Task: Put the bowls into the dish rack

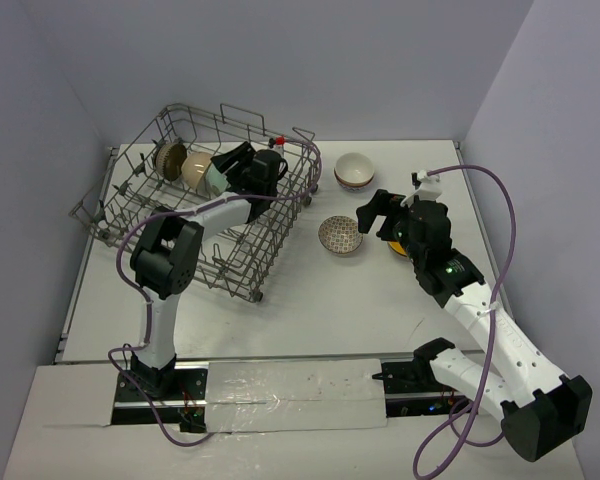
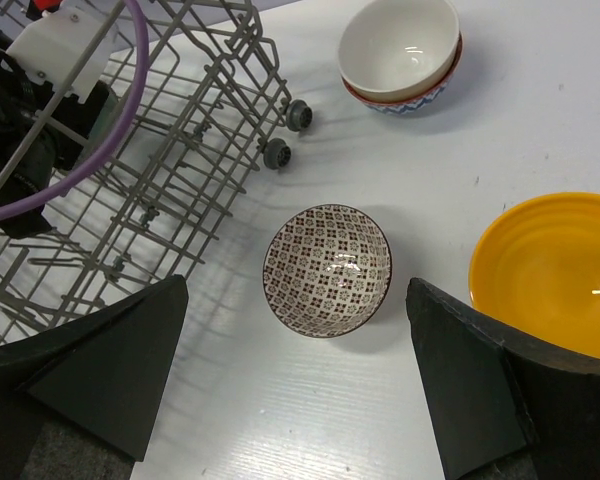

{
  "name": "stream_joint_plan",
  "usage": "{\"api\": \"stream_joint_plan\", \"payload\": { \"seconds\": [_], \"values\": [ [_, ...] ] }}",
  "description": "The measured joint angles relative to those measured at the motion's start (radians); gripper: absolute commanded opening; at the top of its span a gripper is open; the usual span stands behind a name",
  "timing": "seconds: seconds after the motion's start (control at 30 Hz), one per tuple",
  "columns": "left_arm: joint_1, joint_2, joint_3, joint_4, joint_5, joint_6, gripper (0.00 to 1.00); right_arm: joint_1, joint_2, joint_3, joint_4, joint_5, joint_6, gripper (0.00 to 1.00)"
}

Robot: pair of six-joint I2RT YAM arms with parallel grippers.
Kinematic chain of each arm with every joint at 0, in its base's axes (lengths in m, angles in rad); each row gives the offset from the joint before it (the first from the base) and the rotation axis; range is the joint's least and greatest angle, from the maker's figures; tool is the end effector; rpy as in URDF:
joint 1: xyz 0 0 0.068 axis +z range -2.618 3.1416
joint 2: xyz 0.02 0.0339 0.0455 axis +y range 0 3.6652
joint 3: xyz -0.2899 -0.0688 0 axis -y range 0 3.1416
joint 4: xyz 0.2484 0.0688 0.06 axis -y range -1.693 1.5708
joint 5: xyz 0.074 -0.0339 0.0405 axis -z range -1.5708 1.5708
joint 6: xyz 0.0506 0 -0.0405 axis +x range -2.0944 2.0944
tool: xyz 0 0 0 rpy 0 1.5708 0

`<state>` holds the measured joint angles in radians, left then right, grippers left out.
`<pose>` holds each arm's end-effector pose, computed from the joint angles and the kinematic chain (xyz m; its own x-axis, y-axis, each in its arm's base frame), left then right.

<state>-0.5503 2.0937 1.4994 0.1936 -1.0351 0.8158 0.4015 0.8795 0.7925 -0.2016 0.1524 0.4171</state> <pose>0.4456 -0.2223 0.2363 -0.5250 0.7582 -0.3867 -0.0374 0.4334 0.9004 0.1933 0.0737 0.3397 -0.3417 0.2899 -0.8940 -0.1246 0.9289 0.3489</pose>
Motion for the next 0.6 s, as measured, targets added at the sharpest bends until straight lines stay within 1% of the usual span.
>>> {"api": "stream_joint_plan", "payload": {
  "seconds": [0.17,0.33,0.47,0.6],
  "values": [
    [0.002,0.001,0.009,-0.002,0.008,-0.018,0.67,0.0,0.0,0.0,0.0,-0.005,0.0,0.97],
    [0.005,0.001,0.016,-0.008,0.008,-0.034,0.75,0.0,0.0,0.0,0.0,-0.011,0.0,0.97],
    [0.011,0.001,0.04,-0.047,0.011,-0.061,0.83,0.0,0.0,0.0,0.0,-0.015,0.0,0.97],
    [0.017,-0.002,0.072,-0.104,0.043,-0.129,0.9,0.0,0.001,0.0,0.0,-0.016,0.0,0.97]
  ]
}}
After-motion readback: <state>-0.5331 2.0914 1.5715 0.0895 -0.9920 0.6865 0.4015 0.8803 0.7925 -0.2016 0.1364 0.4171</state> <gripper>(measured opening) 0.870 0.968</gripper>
